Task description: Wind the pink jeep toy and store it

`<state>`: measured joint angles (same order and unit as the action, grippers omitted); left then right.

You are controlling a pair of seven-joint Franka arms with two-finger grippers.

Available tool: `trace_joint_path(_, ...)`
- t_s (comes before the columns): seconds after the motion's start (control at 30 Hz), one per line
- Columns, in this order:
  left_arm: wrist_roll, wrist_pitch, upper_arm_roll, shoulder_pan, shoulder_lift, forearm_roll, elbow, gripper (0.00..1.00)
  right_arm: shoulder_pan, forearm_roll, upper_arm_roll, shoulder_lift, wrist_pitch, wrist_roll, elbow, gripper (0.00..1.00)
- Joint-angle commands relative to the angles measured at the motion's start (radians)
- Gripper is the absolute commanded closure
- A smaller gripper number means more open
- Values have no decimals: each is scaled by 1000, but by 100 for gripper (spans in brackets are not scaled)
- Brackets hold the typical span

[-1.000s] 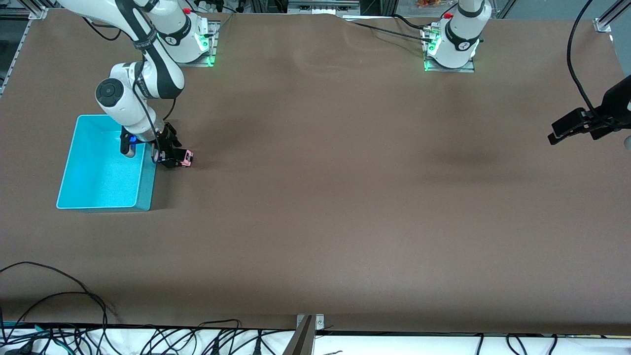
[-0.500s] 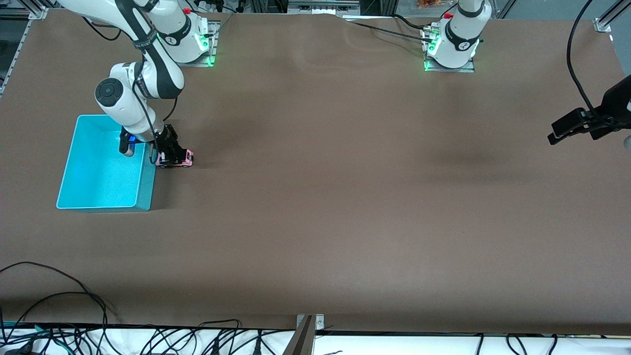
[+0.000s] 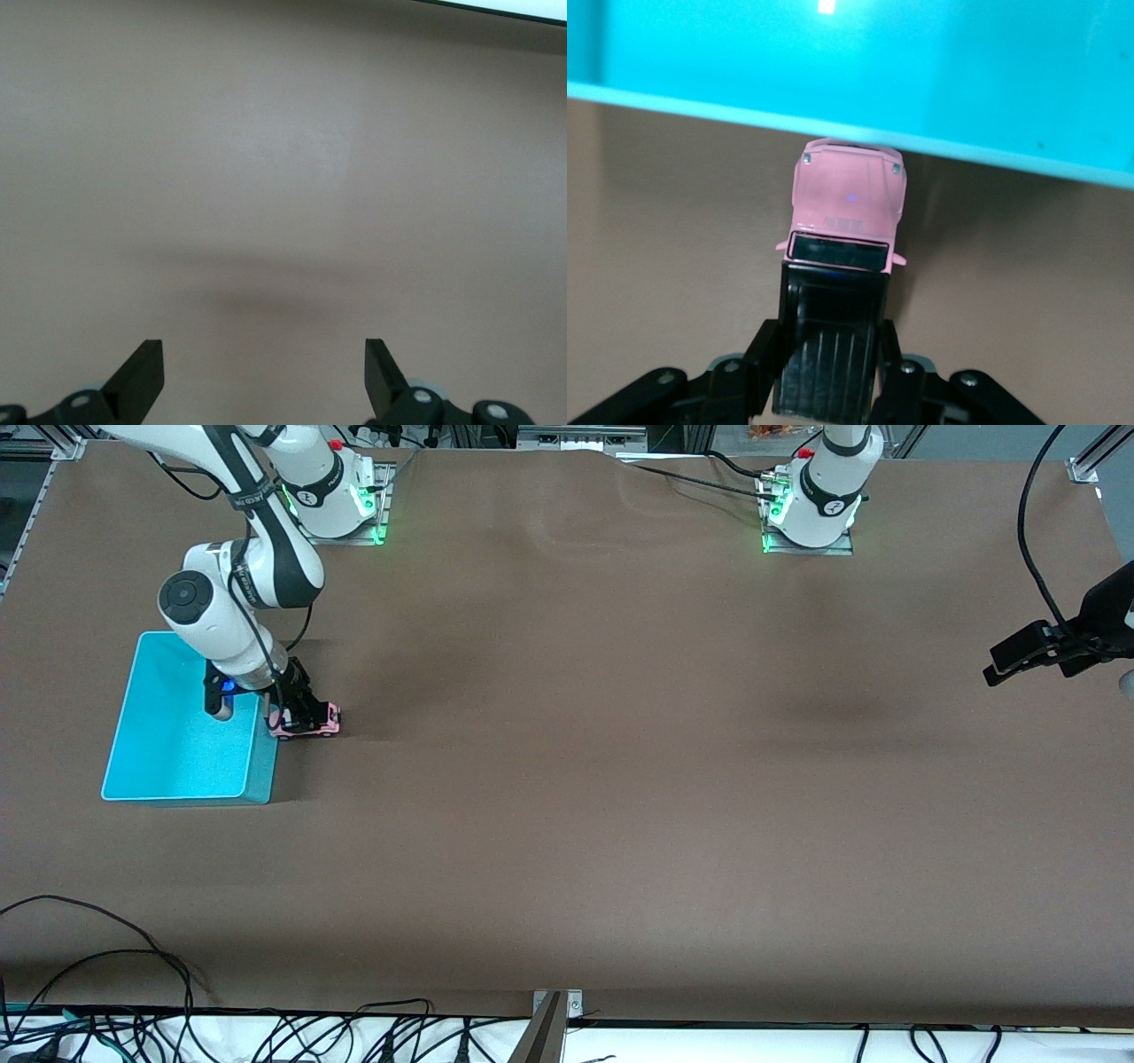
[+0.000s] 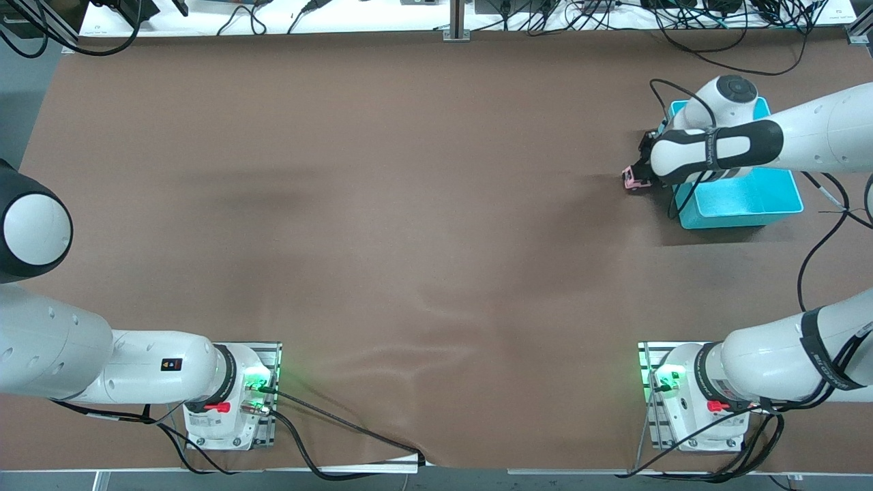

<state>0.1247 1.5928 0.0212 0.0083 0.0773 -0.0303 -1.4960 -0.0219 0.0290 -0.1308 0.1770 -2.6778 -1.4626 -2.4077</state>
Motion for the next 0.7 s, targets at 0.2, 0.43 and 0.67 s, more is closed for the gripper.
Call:
trace_joint_path(0.2,-11,-4,3,-4,-2,-13,-3,0,0,20,-1,-19,47,10,97,100)
trace_joint_path(0.43,-11,-4,3,-4,-2,-13,-3,0,0,20,-1,-19,157,19,200,100)
trace_joint_path(0.67,-11,-4,3,-4,-1,-13,-3,0,-1,15,2,-21,269,120,275,100)
